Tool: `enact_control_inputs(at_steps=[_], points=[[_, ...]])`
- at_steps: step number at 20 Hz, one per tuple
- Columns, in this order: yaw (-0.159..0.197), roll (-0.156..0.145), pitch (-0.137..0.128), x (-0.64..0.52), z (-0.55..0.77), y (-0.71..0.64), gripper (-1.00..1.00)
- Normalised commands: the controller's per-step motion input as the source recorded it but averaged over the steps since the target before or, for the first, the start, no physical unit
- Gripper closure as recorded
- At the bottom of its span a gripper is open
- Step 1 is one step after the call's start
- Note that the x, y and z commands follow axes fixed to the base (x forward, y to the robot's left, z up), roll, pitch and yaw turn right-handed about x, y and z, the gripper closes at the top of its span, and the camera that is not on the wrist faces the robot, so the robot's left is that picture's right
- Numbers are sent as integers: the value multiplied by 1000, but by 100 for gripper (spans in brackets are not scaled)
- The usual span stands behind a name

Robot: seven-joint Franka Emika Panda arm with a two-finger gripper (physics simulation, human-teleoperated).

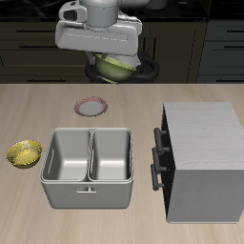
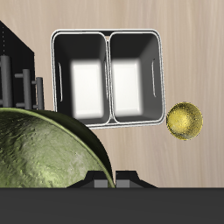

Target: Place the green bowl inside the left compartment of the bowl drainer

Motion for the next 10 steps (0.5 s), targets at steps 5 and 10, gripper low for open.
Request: enact_control_inputs(at_steps=[5,10], points=[[7,-21,-18,-51,101,-196,100],[27,14,10,14,-209,-91,100]])
